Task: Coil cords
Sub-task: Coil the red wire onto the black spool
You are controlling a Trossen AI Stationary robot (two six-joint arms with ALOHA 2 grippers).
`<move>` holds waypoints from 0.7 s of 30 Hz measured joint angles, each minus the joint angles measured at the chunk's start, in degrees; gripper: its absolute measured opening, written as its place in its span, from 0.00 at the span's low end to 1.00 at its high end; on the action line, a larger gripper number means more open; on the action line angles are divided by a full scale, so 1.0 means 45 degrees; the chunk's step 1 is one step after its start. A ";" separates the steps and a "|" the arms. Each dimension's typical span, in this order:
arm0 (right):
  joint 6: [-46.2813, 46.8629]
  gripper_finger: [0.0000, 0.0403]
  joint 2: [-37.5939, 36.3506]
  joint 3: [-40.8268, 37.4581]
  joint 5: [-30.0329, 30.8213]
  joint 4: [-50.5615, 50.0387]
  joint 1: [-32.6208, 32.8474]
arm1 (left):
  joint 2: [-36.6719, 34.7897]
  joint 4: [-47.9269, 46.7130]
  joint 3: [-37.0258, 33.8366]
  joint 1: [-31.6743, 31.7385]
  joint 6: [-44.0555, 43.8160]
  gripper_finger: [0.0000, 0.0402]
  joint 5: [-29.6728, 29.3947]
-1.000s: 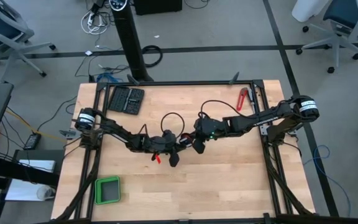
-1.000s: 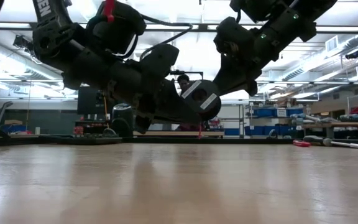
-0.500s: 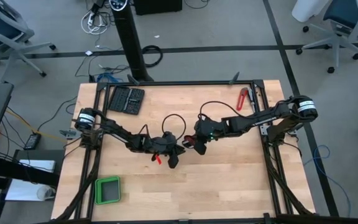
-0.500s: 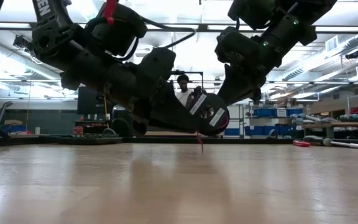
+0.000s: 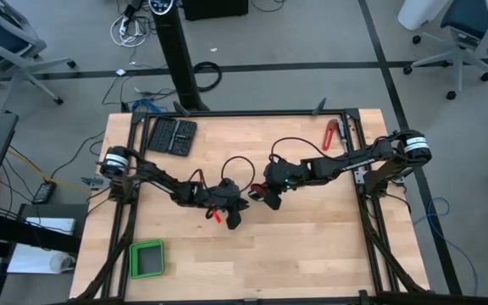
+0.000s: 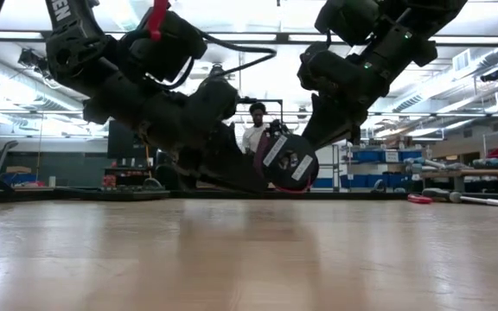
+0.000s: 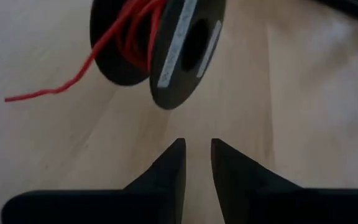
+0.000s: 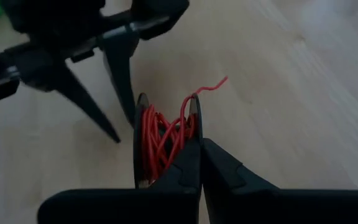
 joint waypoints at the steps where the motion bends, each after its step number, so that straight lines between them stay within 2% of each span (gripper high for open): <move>1: -0.0014 0.00 -0.0005 0.0000 -0.0095 -0.0039 0.0000 | -0.0042 -0.0110 0.0001 0.0023 0.0106 0.20 -0.0025; 6: -0.0107 0.00 -0.0010 0.0000 -0.0537 -0.0512 0.0000 | -0.0611 -0.1329 -0.0047 0.0266 0.1037 0.20 -0.0715; 11: -0.0116 0.00 -0.0015 0.0005 -0.0946 -0.0216 0.0029 | -0.0780 -0.1102 -0.0033 0.0301 0.4496 0.20 -0.1627; 16: -0.0033 0.00 -0.0015 0.0005 -0.1220 -0.0061 0.0029 | -0.0780 -0.1286 0.0069 -0.0073 0.7824 0.21 -0.3315; 21: -0.0030 0.00 -0.0015 0.0005 -0.1308 0.0004 0.0029 | -0.0780 -0.1486 0.0079 -0.0391 0.9923 0.21 -0.3526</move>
